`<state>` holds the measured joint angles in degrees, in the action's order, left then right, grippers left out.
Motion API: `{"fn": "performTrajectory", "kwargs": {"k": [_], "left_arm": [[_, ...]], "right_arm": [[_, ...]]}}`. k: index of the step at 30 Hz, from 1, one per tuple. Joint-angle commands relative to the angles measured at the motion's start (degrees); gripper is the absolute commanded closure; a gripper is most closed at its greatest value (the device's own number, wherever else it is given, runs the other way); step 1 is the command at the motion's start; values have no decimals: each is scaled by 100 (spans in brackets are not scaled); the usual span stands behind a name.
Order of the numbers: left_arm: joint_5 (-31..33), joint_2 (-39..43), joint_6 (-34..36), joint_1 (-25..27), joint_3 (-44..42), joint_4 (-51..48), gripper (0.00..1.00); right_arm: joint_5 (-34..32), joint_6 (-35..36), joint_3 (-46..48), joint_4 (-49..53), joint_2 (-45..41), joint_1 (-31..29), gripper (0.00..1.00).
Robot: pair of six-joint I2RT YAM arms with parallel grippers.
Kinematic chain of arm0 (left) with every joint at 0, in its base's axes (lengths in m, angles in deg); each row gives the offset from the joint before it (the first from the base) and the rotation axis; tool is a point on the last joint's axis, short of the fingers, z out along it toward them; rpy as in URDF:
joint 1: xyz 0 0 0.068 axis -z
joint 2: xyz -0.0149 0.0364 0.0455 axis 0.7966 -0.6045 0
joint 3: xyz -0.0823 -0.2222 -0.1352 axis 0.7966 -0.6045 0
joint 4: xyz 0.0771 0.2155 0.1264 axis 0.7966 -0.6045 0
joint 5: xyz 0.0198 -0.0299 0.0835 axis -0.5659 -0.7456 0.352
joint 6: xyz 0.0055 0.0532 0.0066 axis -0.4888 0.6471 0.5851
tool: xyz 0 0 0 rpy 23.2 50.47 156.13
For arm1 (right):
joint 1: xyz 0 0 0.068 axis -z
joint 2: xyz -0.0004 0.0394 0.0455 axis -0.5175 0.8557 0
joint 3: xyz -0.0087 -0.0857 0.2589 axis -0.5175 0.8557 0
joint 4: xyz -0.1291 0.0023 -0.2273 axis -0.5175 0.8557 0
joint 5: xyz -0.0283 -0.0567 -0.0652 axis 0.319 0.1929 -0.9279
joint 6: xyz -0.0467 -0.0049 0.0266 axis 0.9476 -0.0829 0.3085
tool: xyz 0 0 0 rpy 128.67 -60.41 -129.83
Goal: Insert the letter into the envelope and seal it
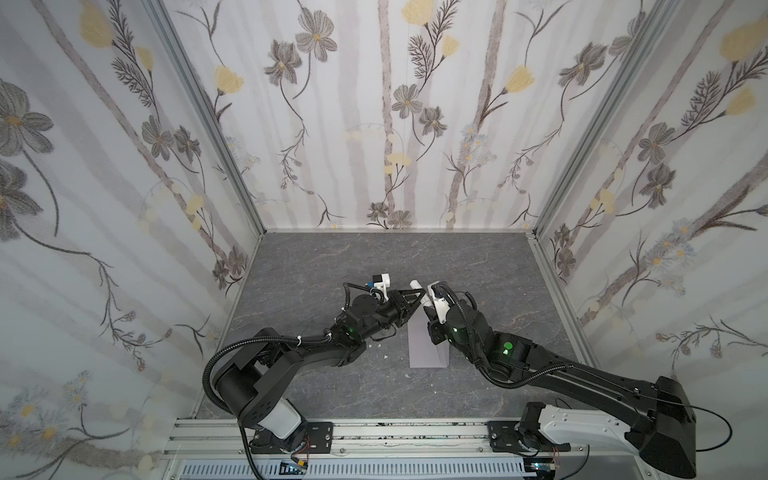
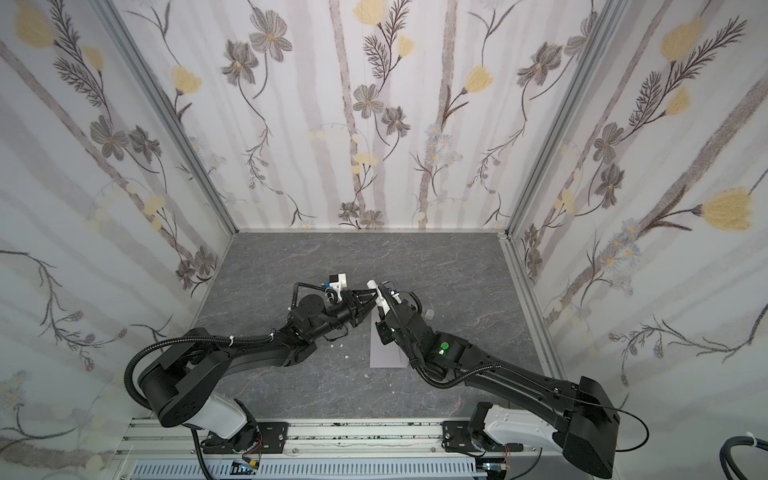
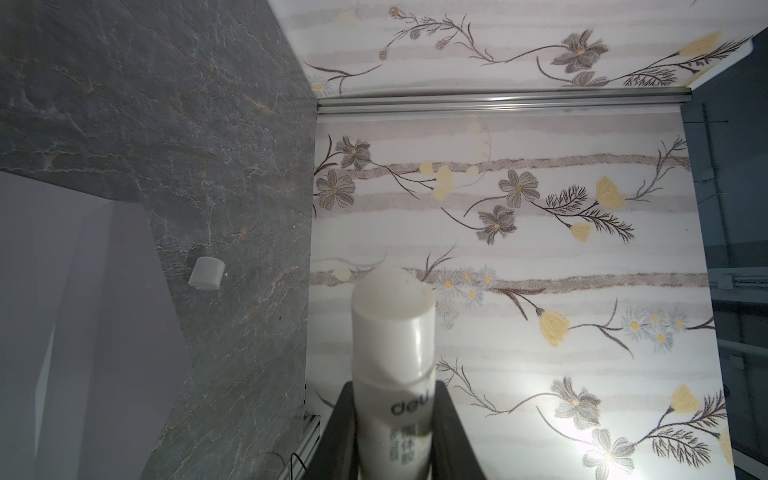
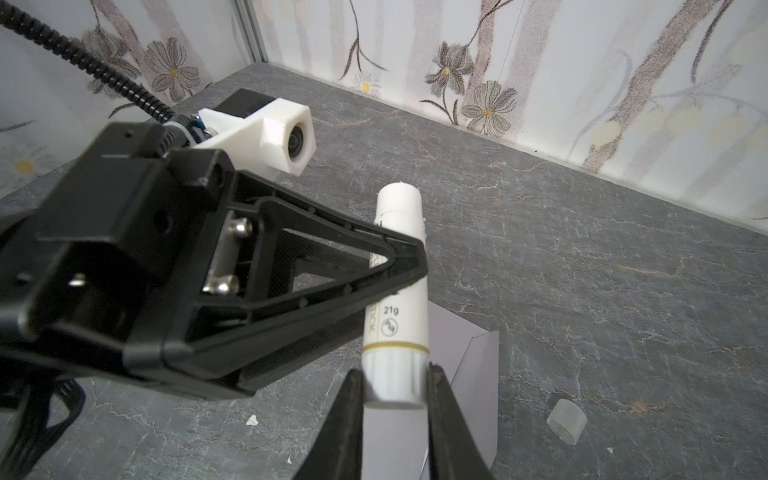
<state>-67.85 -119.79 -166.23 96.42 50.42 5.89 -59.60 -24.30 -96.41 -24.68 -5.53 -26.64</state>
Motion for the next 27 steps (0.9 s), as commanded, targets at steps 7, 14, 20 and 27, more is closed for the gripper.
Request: {"fn": "performTrajectory", "kwargs": {"k": [7, 14, 20, 27], "left_arm": [[-74, 66, 97, 15, 30, 161, 100], [-8, 160, 129, 18, -26, 162, 100], [69, 276, 220, 68, -50, 179, 100], [142, 358, 232, 134, -88, 223, 100]], "right_arm": [[1251, -1222, 135, -1233, -178, 222, 82], [1949, -2265, 559, -1859, -541, 716, 81], [2398, -3090, 881, -2317, -687, 1042, 80], [2791, -4188, 1427, -3183, -753, 1416, 79]]}}
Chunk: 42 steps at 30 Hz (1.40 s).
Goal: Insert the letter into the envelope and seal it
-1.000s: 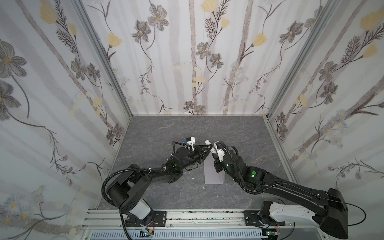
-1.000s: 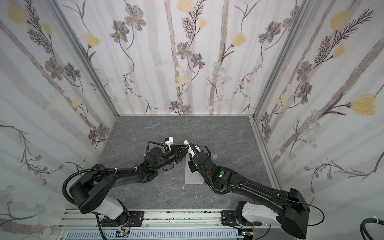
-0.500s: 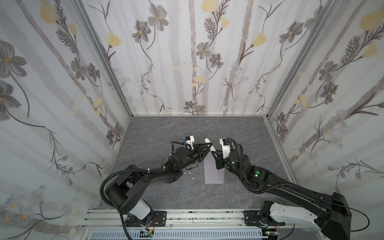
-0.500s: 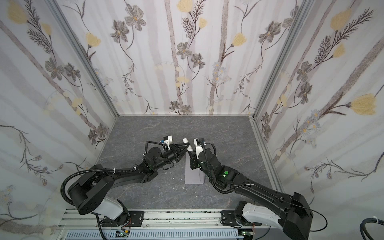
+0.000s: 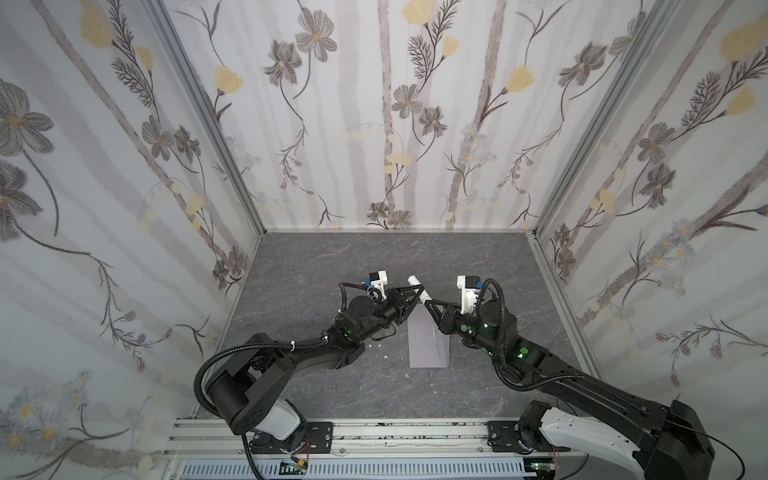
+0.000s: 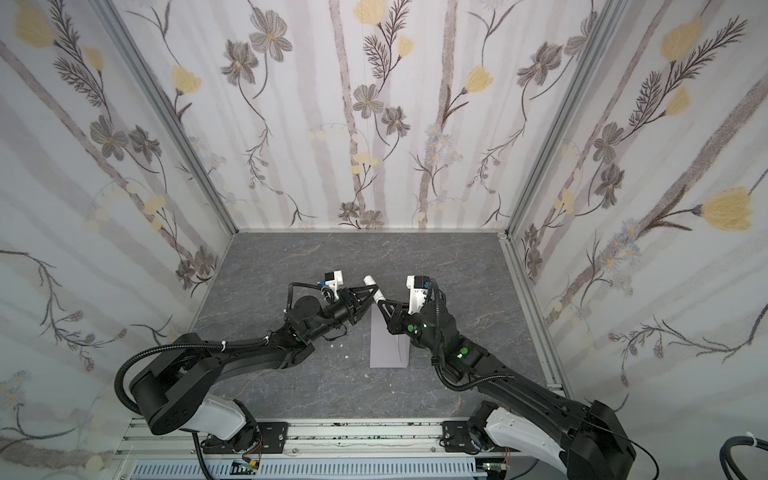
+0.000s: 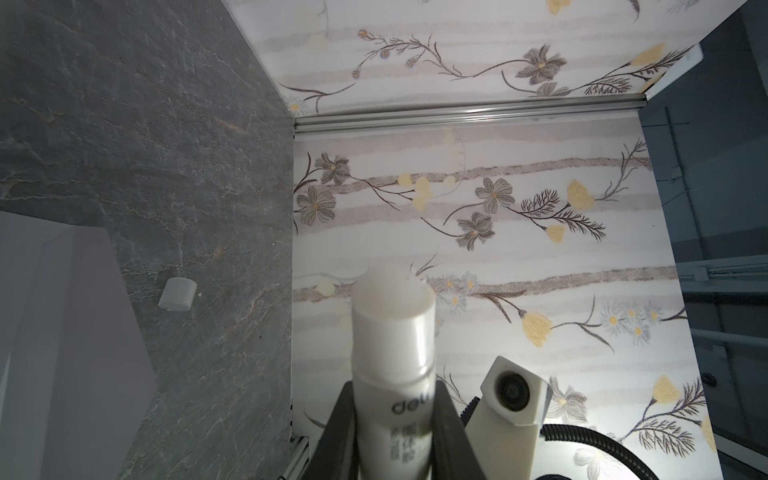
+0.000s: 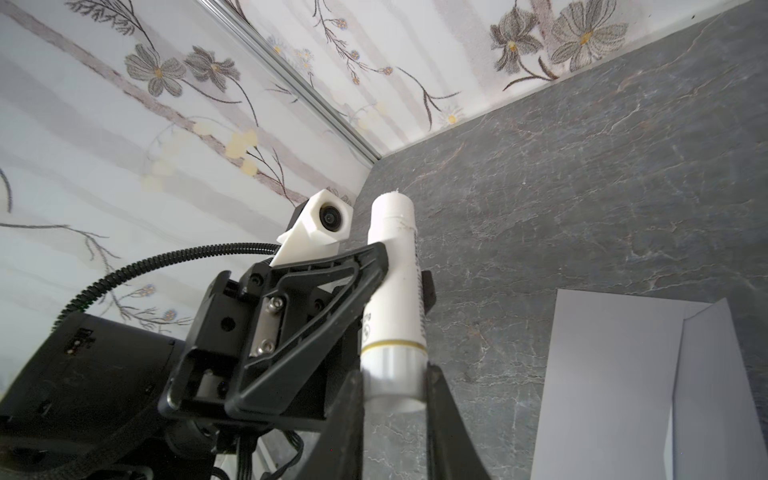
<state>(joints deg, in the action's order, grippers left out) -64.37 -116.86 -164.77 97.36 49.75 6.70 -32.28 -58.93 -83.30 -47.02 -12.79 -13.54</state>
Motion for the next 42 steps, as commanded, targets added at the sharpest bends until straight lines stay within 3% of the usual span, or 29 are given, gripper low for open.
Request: {"fn": "performTrajectory", "kwargs": {"k": [1, 24, 31, 35, 39, 42], "left_arm": [[-198, 71, 91, 44, -33, 153, 100], [-104, 98, 76, 62, -125, 373, 100], [-96, 118, 77, 62, -138, 413, 100], [-33, 163, 78, 62, -177, 422, 100], [40, 186, 79, 47, -213, 404, 100], [12, 133, 1, 27, -195, 365, 100]], "right_arm": [[112, -916, 188, -1056, -32, 151, 79], [1043, -3186, 990, -2723, 495, 600, 80], [1120, -3482, 1101, -3073, 704, 604, 78], [1083, -3276, 1007, -2832, 665, 603, 77], [867, -2493, 756, -1954, 396, 600, 57], [375, -1586, 530, -937, 4, 531, 52]]}}
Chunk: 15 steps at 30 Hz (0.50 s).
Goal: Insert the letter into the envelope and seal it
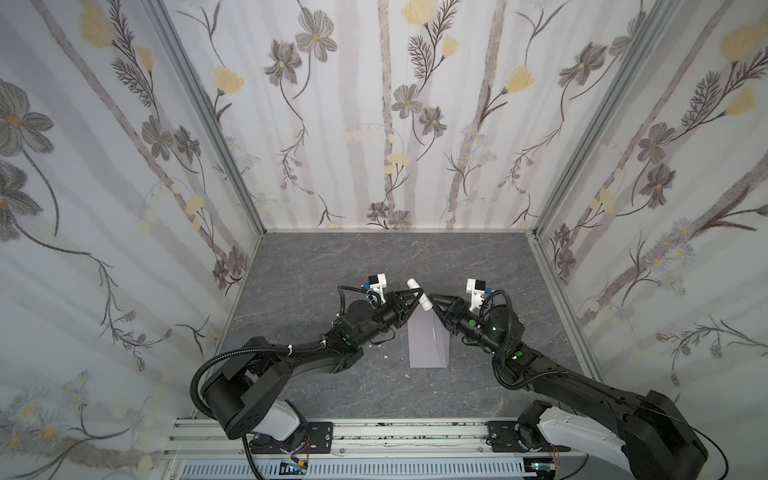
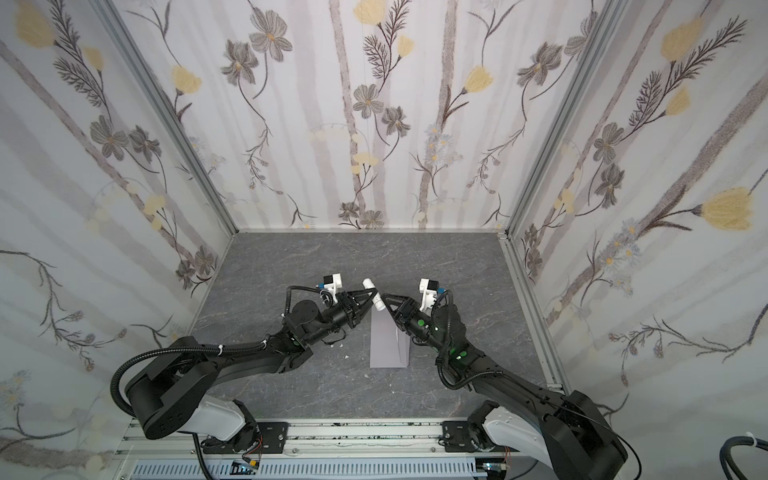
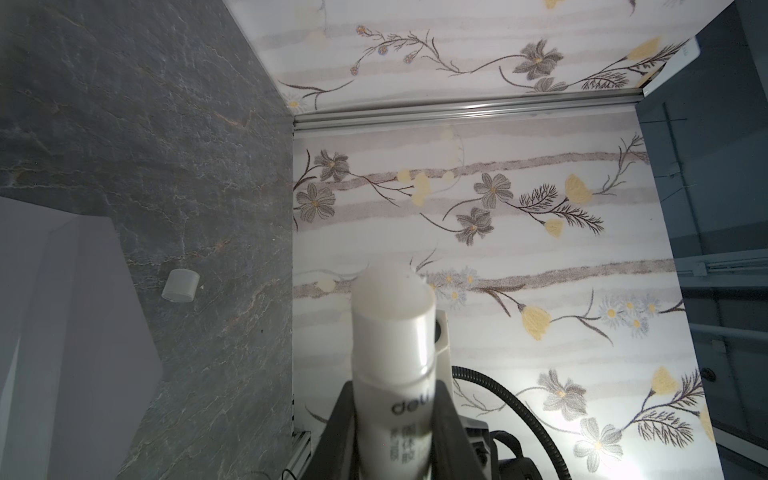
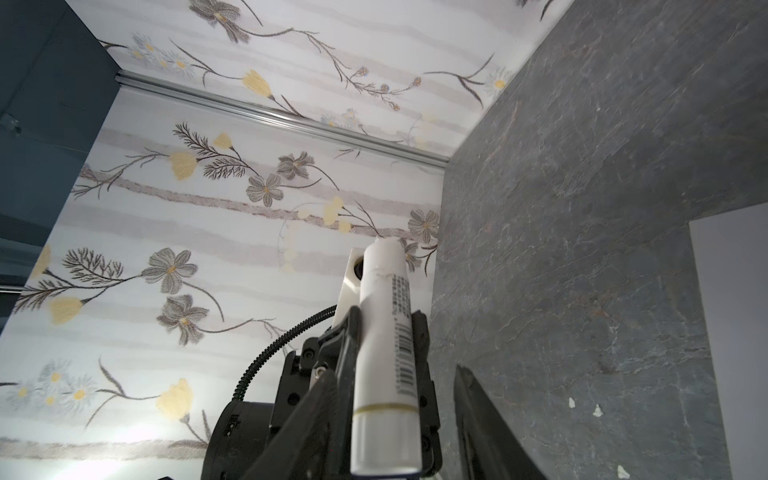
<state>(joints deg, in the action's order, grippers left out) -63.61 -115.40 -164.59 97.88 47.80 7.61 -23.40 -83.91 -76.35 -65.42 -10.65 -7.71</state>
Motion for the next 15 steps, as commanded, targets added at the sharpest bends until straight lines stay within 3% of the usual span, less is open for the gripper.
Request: {"fn": "performTrajectory", "kwargs": {"k": [1, 7, 15], "left_arm": [[-79, -30, -38, -33, -5, 244, 100], [-170, -74, -85, -63, 111, -79, 100], [-446, -119, -84, -96, 465, -749, 100]], "right_arm": [[-739, 1283, -243, 1253, -359, -103, 52], [-2438, 3355, -770, 2946, -880, -741, 51], [-4236, 5468, -1504, 3884, -322, -2098, 51]]}}
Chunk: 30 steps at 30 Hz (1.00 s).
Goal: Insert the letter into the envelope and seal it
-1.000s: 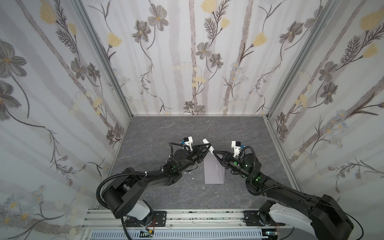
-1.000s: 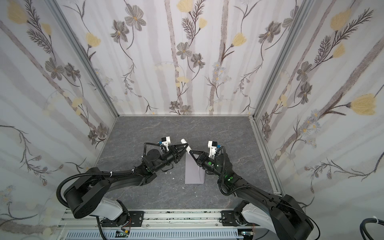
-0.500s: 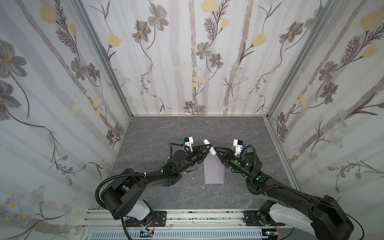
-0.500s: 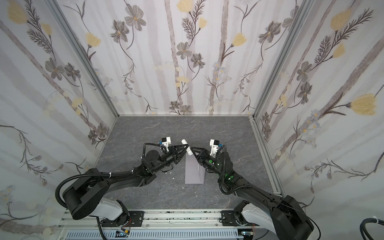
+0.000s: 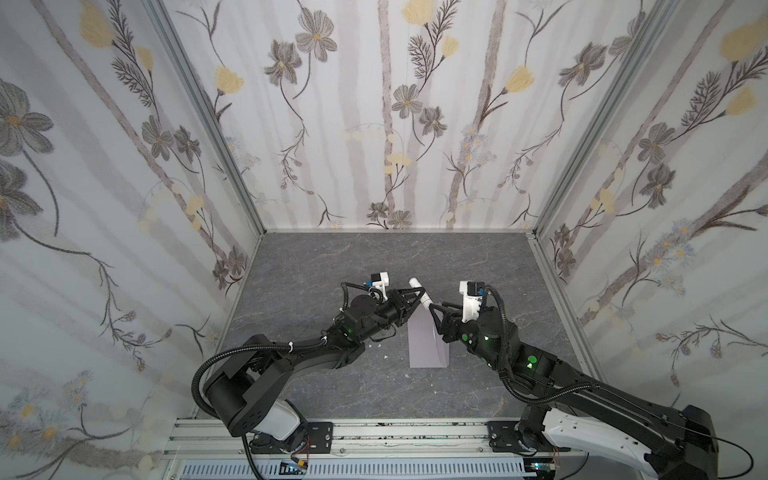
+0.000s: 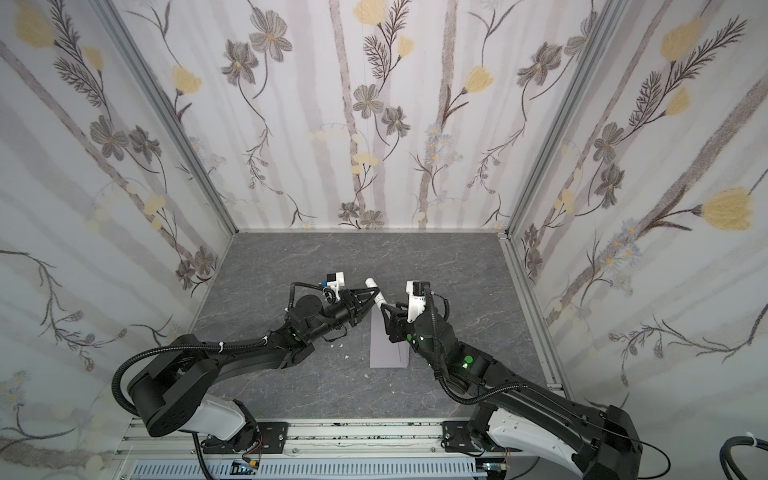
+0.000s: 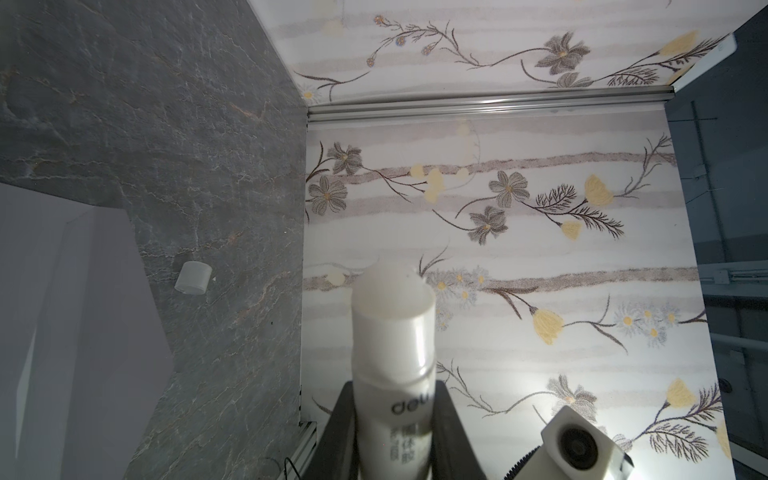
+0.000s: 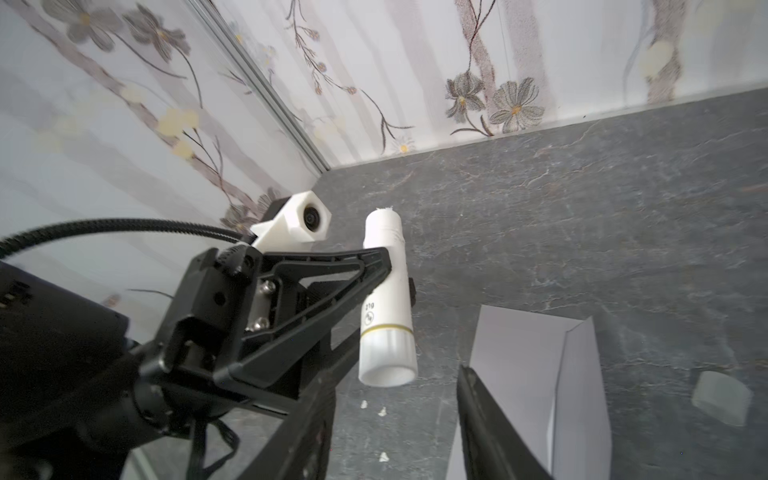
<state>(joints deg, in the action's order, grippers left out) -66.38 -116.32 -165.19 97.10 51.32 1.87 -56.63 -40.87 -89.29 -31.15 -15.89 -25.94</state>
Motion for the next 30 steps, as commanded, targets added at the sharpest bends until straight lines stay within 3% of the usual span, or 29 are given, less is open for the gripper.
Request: {"fn": "performTrajectory", "kwargs": {"k": [1, 7, 17, 30], "left_arm": [[-193, -34, -21, -17, 145, -238, 100], [-370, -20, -24, -24, 305, -512, 100], [-384, 255, 72, -70, 304, -843, 100], [-437, 327, 108, -87, 343, -941, 100]], "right_arm": [[-1131, 1371, -321, 529, 359, -445, 51], [-1639, 2046, -744, 664, 1091, -750, 51], [-1663, 2396, -606, 309, 941, -691, 52], [-705, 2429, -296, -50, 423, -109, 45]]}}
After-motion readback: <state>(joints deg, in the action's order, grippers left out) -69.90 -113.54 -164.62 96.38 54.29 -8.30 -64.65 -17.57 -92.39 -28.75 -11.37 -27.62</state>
